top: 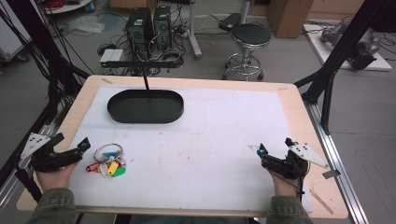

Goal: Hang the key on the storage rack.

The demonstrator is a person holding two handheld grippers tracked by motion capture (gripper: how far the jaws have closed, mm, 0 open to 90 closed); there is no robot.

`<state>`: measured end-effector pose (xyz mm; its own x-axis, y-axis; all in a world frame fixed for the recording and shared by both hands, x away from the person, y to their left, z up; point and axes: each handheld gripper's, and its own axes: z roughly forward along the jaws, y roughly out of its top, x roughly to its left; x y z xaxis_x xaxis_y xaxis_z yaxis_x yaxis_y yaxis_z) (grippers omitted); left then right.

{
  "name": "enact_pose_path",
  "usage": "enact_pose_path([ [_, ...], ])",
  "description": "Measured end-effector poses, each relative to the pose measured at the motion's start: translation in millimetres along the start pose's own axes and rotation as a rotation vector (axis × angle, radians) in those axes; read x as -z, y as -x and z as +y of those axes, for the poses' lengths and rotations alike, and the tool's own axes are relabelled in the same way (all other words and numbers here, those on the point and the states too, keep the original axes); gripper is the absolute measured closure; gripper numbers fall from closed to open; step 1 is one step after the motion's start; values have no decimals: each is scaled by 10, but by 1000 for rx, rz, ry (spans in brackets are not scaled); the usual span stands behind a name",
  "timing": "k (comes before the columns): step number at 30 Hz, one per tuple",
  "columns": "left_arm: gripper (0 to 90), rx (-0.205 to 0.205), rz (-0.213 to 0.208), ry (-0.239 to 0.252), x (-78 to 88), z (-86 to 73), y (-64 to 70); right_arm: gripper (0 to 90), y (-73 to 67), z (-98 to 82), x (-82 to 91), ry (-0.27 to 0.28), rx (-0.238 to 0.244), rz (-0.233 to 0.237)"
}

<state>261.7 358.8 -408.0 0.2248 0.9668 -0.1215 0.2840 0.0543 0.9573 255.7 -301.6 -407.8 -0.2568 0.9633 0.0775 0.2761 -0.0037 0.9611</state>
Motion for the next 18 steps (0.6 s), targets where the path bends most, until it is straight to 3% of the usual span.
enact_pose_path([
  [18, 17, 11, -17, 0, -6, 12, 10, 5, -4, -2, 2, 1, 4, 4],
])
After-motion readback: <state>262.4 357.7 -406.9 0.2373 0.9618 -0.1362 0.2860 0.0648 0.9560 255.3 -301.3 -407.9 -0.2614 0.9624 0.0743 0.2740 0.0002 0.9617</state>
